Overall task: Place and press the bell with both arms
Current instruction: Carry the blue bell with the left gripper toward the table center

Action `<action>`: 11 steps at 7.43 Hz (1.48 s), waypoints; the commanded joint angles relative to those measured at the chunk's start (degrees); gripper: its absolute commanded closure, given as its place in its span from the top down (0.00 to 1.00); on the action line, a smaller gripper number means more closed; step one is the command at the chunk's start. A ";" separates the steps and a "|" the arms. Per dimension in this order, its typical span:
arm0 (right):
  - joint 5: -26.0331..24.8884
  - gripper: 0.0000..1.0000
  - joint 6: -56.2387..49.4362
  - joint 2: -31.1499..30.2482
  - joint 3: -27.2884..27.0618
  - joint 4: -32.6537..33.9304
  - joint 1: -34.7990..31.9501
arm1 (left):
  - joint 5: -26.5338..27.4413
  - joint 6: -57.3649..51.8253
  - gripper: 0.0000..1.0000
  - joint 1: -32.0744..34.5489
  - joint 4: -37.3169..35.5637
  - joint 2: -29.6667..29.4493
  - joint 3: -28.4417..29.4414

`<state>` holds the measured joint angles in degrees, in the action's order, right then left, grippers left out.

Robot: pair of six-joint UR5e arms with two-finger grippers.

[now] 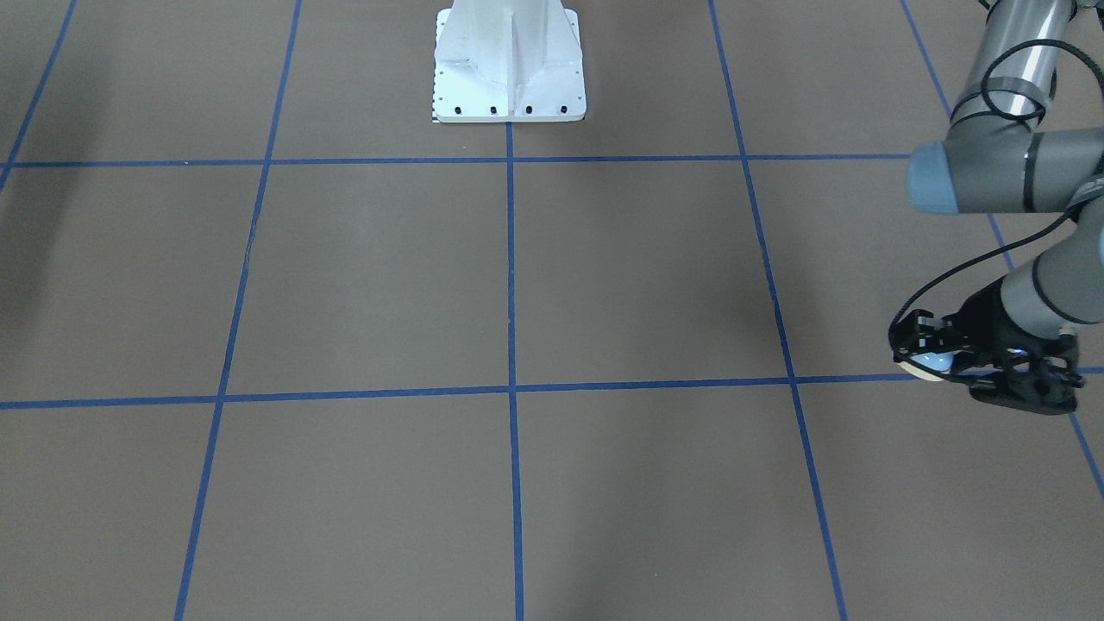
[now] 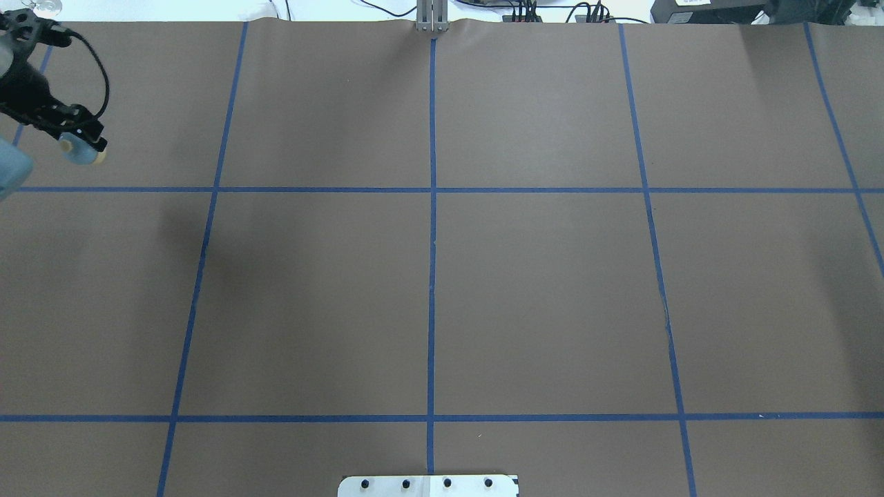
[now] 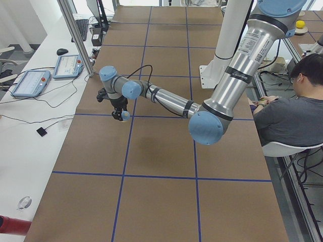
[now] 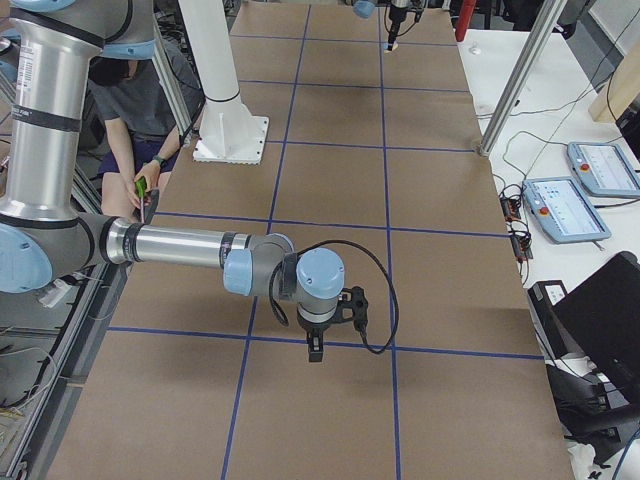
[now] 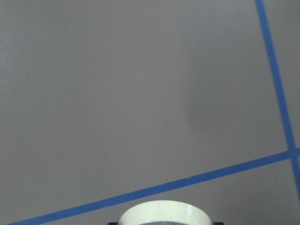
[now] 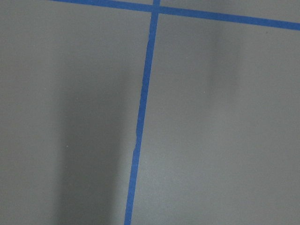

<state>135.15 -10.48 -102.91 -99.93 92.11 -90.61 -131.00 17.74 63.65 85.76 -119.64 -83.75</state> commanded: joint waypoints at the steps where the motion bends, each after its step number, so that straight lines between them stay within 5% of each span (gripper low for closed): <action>1: -0.06 1.00 -0.07 0.08 0.53 0.00 0.00 | -0.05 9.95 0.05 -8.05 -6.92 -7.69 0.17; 3: -0.06 1.00 -0.07 0.34 1.05 0.00 -0.09 | -0.13 21.84 0.05 -15.80 -7.79 -14.10 2.00; 5: -0.06 1.00 -0.07 0.61 1.67 -0.09 -0.09 | -0.22 31.01 0.05 -21.62 -7.80 -28.74 16.79; 11: 0.03 1.00 0.11 0.70 1.93 0.00 -0.09 | -0.13 37.63 0.10 -29.64 -1.49 -32.67 23.52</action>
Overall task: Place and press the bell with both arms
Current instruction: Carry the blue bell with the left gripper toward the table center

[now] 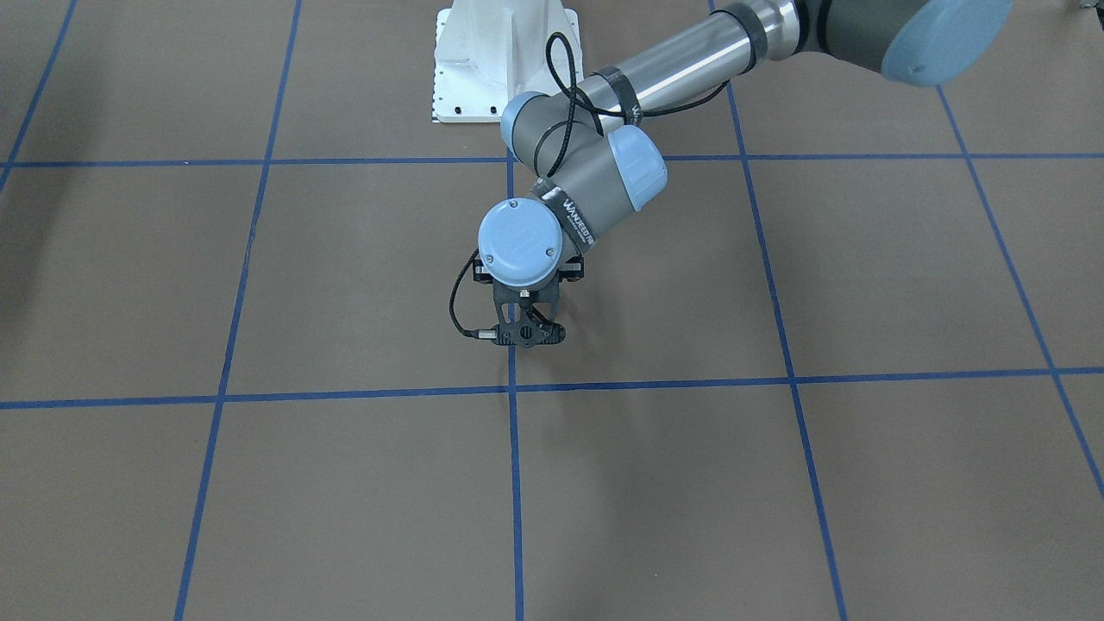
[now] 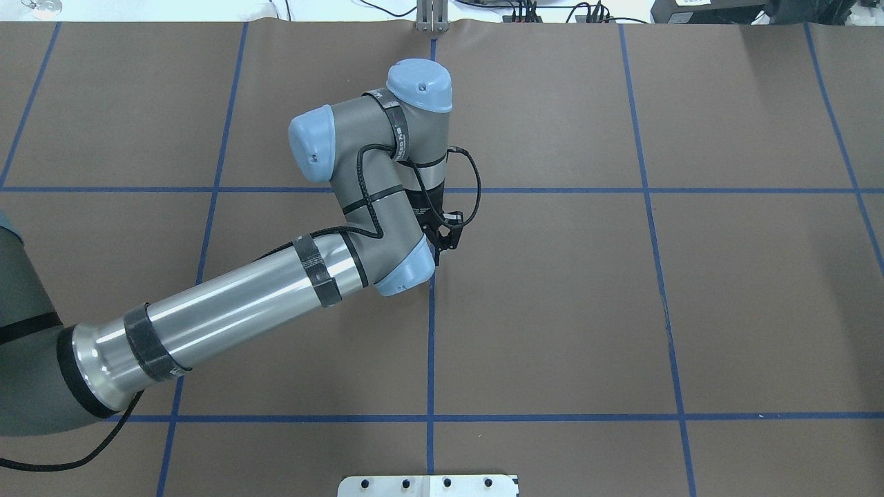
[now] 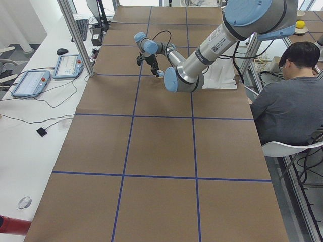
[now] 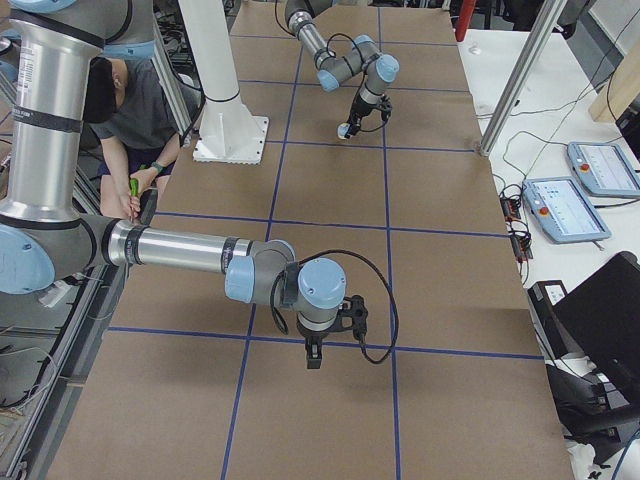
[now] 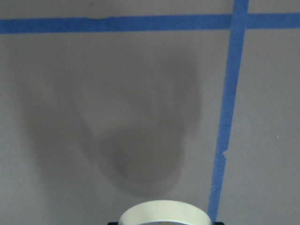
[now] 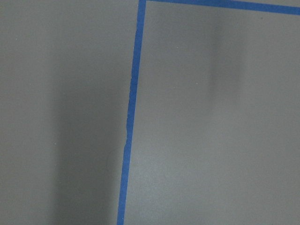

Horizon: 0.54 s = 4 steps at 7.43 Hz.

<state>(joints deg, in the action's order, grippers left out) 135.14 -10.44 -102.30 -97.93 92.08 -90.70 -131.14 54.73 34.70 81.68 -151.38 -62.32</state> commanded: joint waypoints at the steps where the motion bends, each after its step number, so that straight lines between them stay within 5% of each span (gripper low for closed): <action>1: 0.03 1.00 0.07 0.09 -0.07 0.03 0.08 | 0.01 0.64 0.11 -0.69 3.82 -1.54 3.51; 4: 0.03 1.00 0.07 0.18 -0.07 -0.06 0.08 | 0.01 0.55 0.18 -0.60 4.36 -1.55 3.61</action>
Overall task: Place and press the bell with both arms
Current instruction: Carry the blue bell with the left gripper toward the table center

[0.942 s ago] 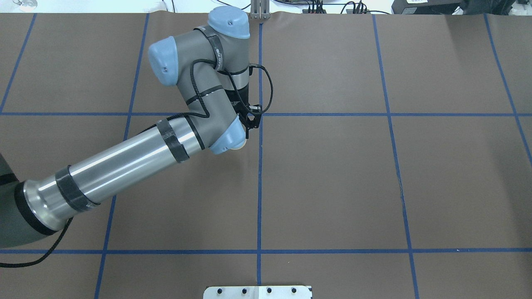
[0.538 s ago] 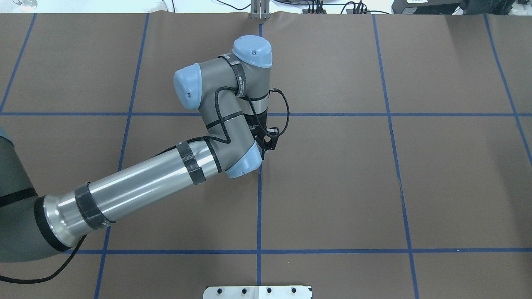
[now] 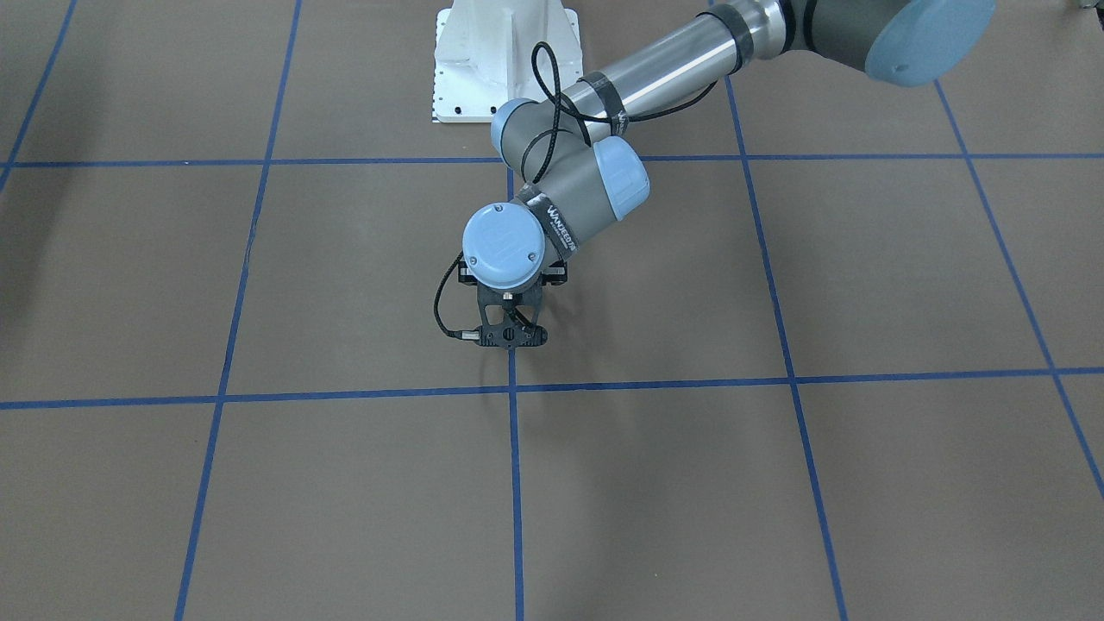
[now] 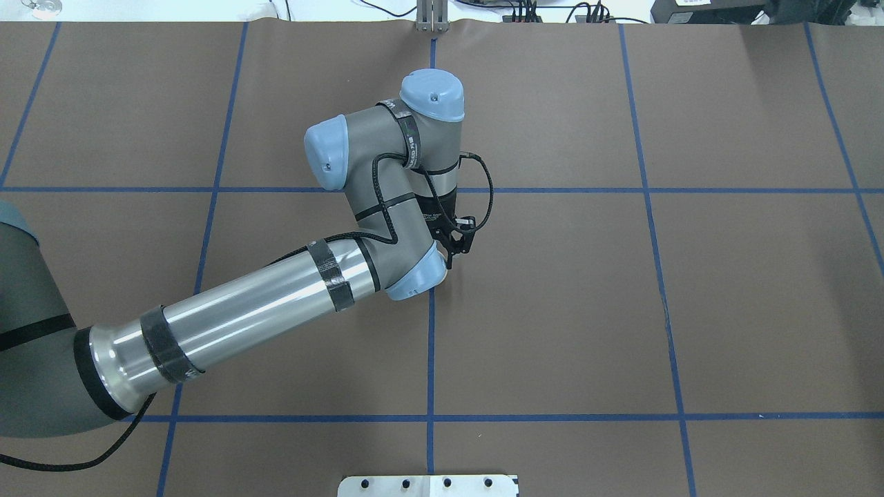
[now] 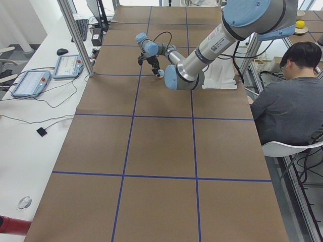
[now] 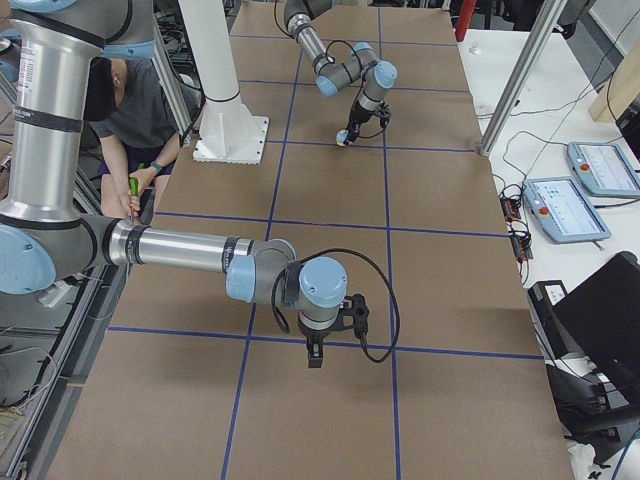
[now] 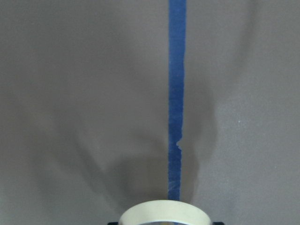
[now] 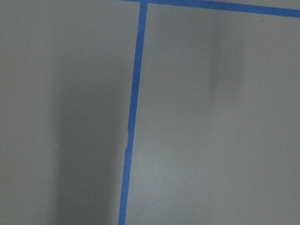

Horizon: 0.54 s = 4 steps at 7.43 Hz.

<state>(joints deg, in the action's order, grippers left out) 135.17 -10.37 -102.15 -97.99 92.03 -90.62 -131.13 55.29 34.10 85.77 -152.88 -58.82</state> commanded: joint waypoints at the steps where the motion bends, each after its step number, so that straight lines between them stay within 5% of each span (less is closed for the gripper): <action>1: 0.00 1.00 0.00 0.02 0.00 -0.01 -0.08 | 0.00 0.00 0.22 0.00 0.28 -0.05 0.20; 4: 0.00 1.00 0.00 0.02 0.08 0.08 -0.08 | 0.35 0.08 0.47 0.00 0.45 -0.05 0.20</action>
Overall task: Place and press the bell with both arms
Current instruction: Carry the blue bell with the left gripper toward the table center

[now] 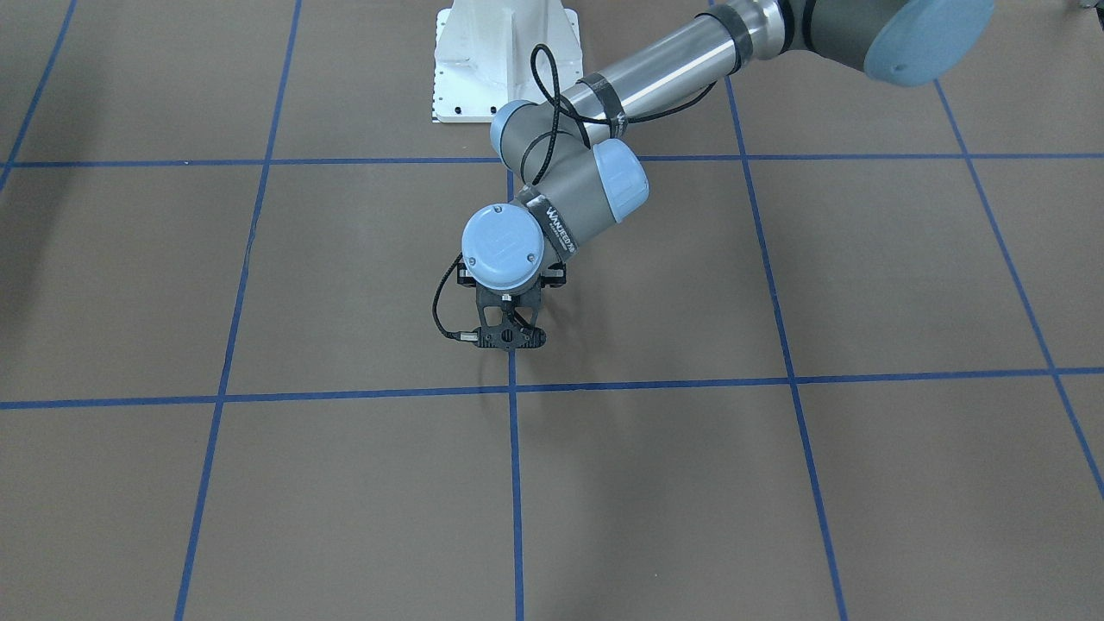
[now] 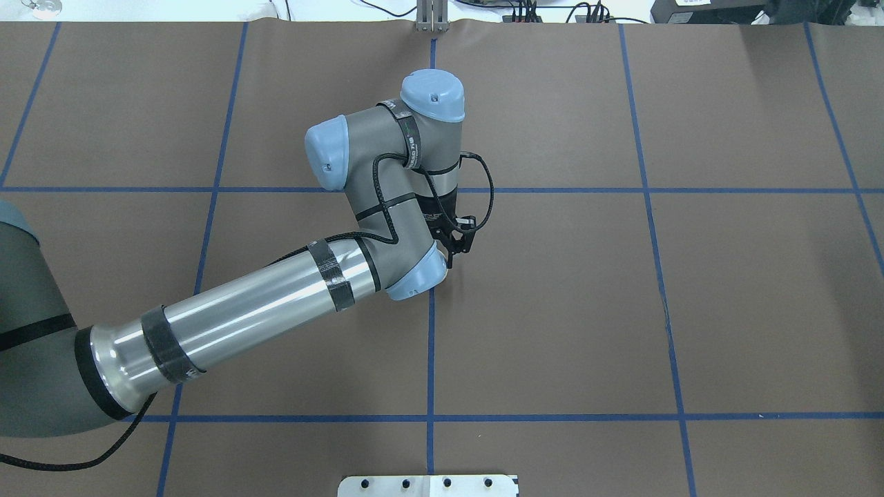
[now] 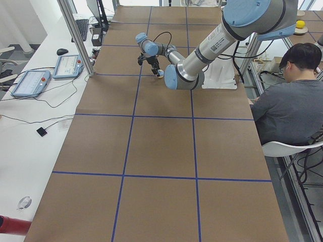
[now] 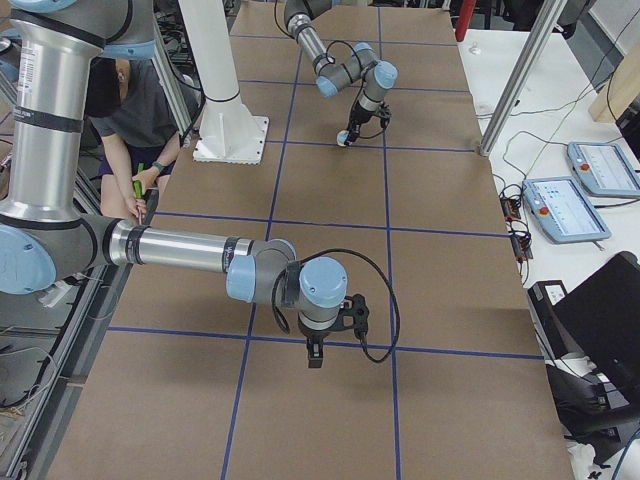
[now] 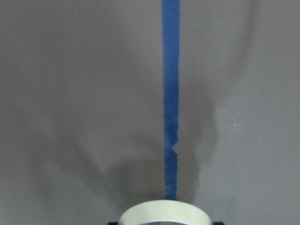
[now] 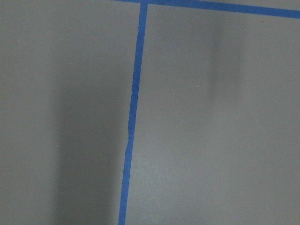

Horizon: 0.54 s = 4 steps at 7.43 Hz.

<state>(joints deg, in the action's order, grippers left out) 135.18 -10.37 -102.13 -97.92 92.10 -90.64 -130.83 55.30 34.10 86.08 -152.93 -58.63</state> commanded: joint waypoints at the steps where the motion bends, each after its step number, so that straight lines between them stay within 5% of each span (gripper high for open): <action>1: 0.00 1.00 0.00 0.00 0.01 -0.07 0.03 | 0.05 0.07 0.56 0.00 0.92 0.00 0.09; 4: 0.00 1.00 0.00 0.00 -0.07 -0.08 -0.06 | 0.14 -0.02 0.99 -0.09 2.60 0.00 0.53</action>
<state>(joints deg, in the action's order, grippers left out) 135.18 -10.37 -102.13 -97.92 92.03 -90.63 -130.76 55.29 34.09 88.22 -152.93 -58.17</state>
